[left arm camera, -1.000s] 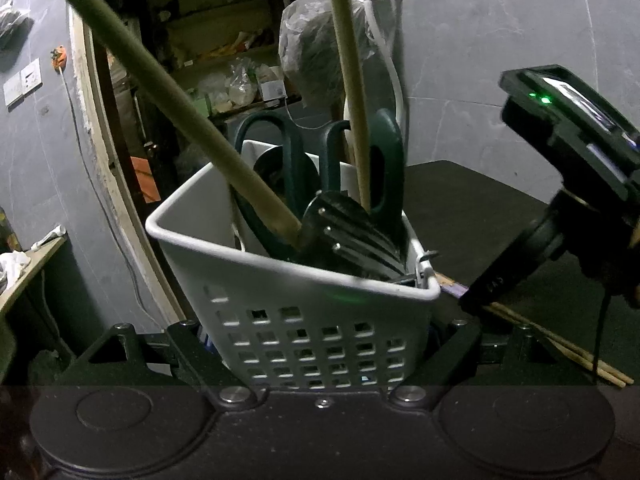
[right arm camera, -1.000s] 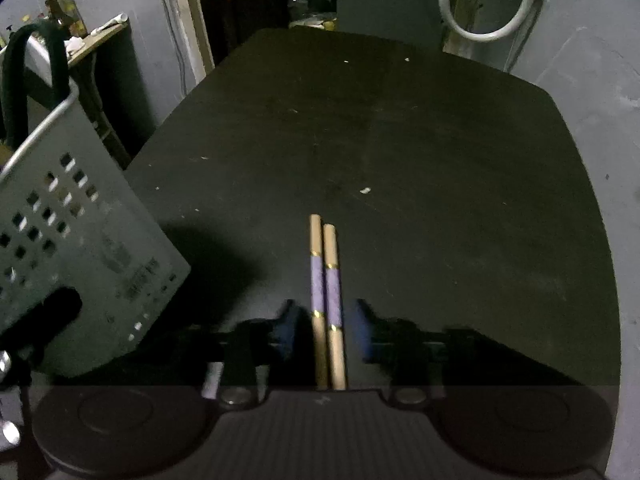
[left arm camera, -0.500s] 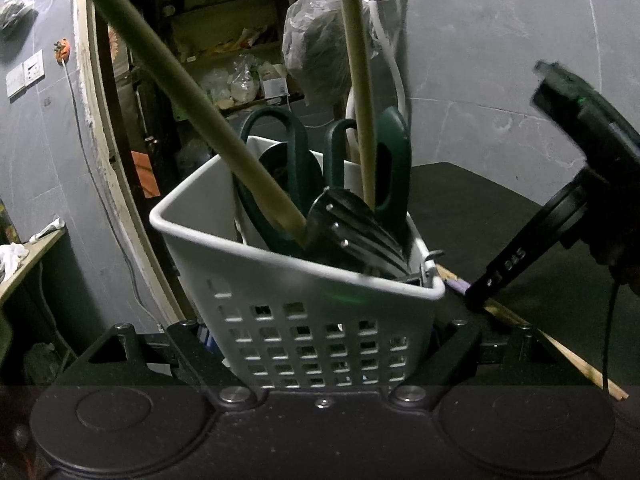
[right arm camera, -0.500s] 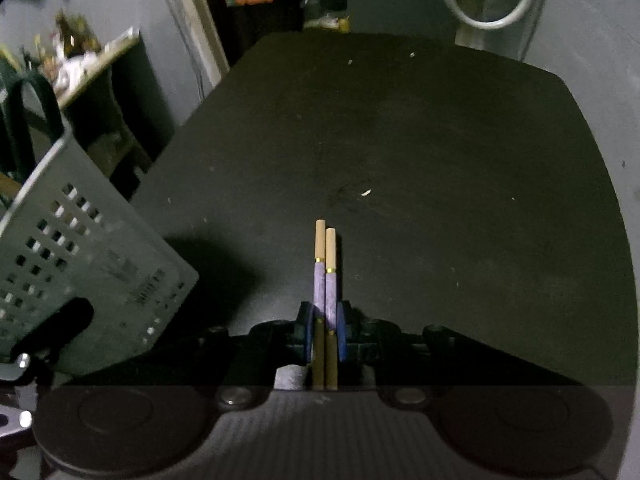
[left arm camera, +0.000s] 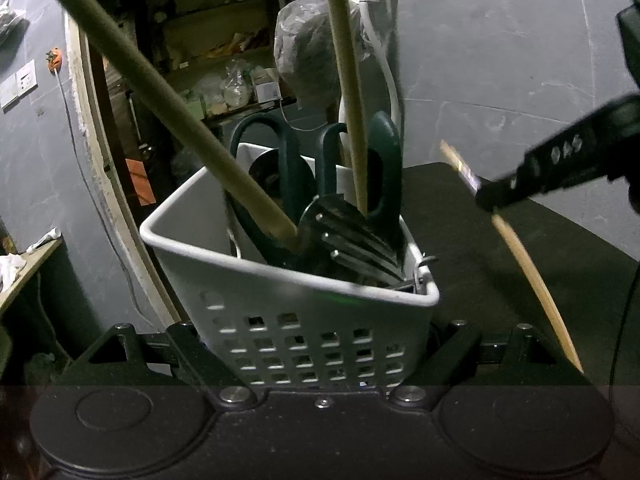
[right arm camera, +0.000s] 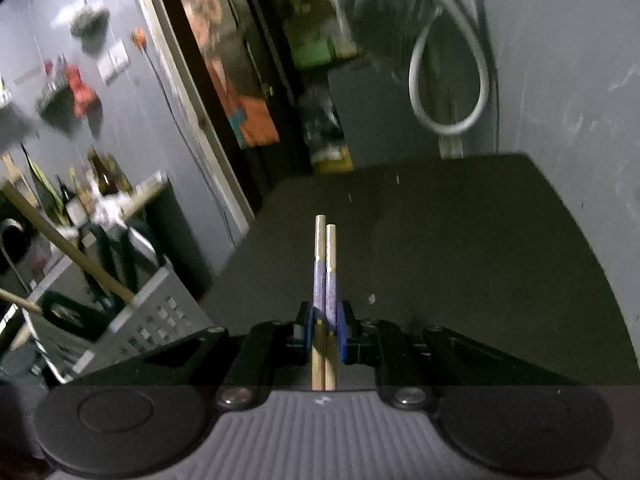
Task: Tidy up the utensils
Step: 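Lift the purple-banded chopsticks upright with the right tool, then lower the chopsticks into the white basket held by the left tool and open the right tool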
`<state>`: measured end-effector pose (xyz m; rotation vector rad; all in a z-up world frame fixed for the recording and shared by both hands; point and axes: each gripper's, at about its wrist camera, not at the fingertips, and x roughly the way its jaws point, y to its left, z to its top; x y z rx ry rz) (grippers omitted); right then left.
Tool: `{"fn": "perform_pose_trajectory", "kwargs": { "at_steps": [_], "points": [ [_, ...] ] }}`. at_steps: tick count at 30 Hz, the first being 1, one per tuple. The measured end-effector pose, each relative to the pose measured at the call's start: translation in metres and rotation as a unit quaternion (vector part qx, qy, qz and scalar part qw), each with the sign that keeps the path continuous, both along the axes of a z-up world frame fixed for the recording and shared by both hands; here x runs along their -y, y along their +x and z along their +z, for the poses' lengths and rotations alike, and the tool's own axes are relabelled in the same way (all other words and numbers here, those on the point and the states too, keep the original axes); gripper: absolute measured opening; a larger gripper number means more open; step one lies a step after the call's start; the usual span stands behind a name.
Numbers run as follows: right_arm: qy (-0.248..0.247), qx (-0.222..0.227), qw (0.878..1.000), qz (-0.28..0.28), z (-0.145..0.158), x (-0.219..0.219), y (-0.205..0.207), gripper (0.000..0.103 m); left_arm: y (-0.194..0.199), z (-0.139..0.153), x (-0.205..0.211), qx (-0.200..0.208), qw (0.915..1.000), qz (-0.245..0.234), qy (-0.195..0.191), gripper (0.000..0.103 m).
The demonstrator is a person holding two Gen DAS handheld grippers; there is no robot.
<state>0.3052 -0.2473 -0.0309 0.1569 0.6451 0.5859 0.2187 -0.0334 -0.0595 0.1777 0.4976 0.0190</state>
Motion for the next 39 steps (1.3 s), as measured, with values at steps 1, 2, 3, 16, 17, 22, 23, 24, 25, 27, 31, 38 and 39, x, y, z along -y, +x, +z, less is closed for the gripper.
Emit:
{"fn": "perform_pose_trajectory", "kwargs": {
  "at_steps": [1,2,3,16,17,22,23,24,25,27,31,38,39],
  "points": [
    [0.009,0.011,1.000,-0.003,0.003,0.003,-0.001,0.014,0.000,0.000,0.000,0.001,1.0000,-0.001,0.000,0.087],
    [0.019,0.022,1.000,-0.006,0.007,0.006,-0.003,0.014,-0.001,0.001,-0.001,0.002,1.0000,-0.001,0.000,0.087],
    [0.029,0.031,0.999,-0.010,0.010,0.009,-0.004,0.014,-0.001,0.001,-0.001,0.002,1.0000,-0.001,0.001,0.087],
    [0.078,0.118,0.990,-0.021,0.058,0.012,-0.009,0.014,-0.004,0.000,-0.001,0.005,1.0000,0.000,0.002,0.087],
    [0.080,0.126,0.989,-0.019,0.063,0.011,-0.009,0.014,-0.005,0.001,0.000,0.006,1.0000,-0.001,0.002,0.087],
    [0.070,0.148,0.986,-0.011,0.097,0.000,-0.009,0.014,-0.006,0.001,0.000,0.008,1.0000,-0.001,0.001,0.087],
    [0.071,0.150,0.986,-0.009,0.104,-0.002,-0.009,0.014,-0.006,0.001,0.001,0.008,1.0000,-0.001,0.000,0.087],
    [0.077,0.156,0.985,-0.003,0.112,-0.005,-0.011,0.014,-0.007,0.001,0.001,0.009,1.0000,-0.001,0.000,0.087],
    [0.079,0.161,0.984,0.002,0.119,-0.006,-0.012,0.014,-0.007,0.001,0.001,0.010,1.0000,-0.001,-0.001,0.087],
    [0.073,0.178,0.981,0.010,0.136,-0.013,-0.015,0.014,-0.008,0.001,0.000,0.010,0.9999,-0.001,-0.002,0.087],
    [0.079,0.212,0.973,0.035,0.165,-0.029,-0.023,0.014,-0.009,0.002,0.000,0.010,0.9999,-0.001,-0.003,0.087],
    [0.090,0.257,0.959,0.078,0.204,-0.052,-0.038,0.014,-0.010,0.002,-0.002,0.011,0.9999,0.001,-0.007,0.087],
    [0.092,0.259,0.958,0.082,0.206,-0.054,-0.040,0.014,-0.010,0.002,-0.002,0.011,0.9999,0.001,-0.007,0.087]
  ]
}}
